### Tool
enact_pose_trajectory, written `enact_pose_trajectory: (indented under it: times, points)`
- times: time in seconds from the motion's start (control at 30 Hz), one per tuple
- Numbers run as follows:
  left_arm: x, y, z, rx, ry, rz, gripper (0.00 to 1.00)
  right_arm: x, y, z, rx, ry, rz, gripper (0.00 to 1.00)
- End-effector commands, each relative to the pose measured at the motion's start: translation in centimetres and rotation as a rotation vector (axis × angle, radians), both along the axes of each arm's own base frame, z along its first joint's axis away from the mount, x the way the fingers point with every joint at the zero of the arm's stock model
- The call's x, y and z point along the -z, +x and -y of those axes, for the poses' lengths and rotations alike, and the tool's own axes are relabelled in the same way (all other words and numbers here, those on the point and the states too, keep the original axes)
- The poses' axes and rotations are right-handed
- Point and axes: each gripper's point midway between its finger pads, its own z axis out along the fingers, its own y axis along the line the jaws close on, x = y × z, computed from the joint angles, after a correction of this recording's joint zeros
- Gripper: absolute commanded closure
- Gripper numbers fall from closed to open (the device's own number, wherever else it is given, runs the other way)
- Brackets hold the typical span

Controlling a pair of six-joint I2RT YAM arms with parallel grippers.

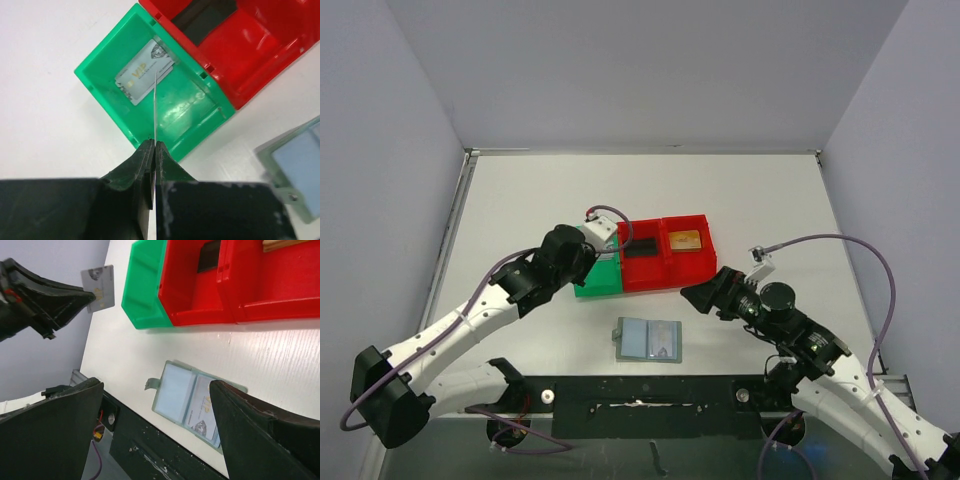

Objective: Take the credit cards out of the card holder

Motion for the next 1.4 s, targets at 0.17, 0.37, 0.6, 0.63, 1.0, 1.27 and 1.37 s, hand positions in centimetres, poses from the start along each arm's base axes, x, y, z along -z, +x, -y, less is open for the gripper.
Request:
enact_pose_trajectory:
  times: [0.17, 0.37, 0.6, 0.63, 1.0, 1.27, 1.37]
  points:
    - [-0.5, 2.7, -2.3, 0.163, 0.355, 0.160, 1.00, -2.4, 0.5, 2.3, 0.094, 0.017, 0.137, 0.09]
    - [0.6, 3.3, -1.5, 0.261, 0.397, 0.196, 1.00, -2.2, 0.3, 2.5, 0.095, 0.021, 0.131, 0.08]
    - [-0.1, 5.9, 0.8, 0.377, 0.449, 0.298, 1.00, -1.6, 0.4, 1.7, 0.083, 0.039, 0.090, 0.08]
    - [0.0, 6.1, 1.2, 0.401, 0.456, 0.302, 1.00, -1.5, 0.3, 1.6, 0.081, 0.047, 0.085, 0.08]
    - [3.7, 8.0, 1.7, 0.529, 0.513, 0.288, 1.00, -1.5, 0.1, 1.6, 0.086, 0.064, 0.070, 0.08]
    - [6.0, 9.4, 2.0, 0.553, 0.565, 0.278, 1.00, -1.2, 0.1, 1.8, 0.099, 0.069, 0.056, 0.08]
    - [7.3, 9.6, 1.7, 0.559, 0.593, 0.265, 1.00, -1.4, 0.1, 1.8, 0.099, 0.077, 0.051, 0.08]
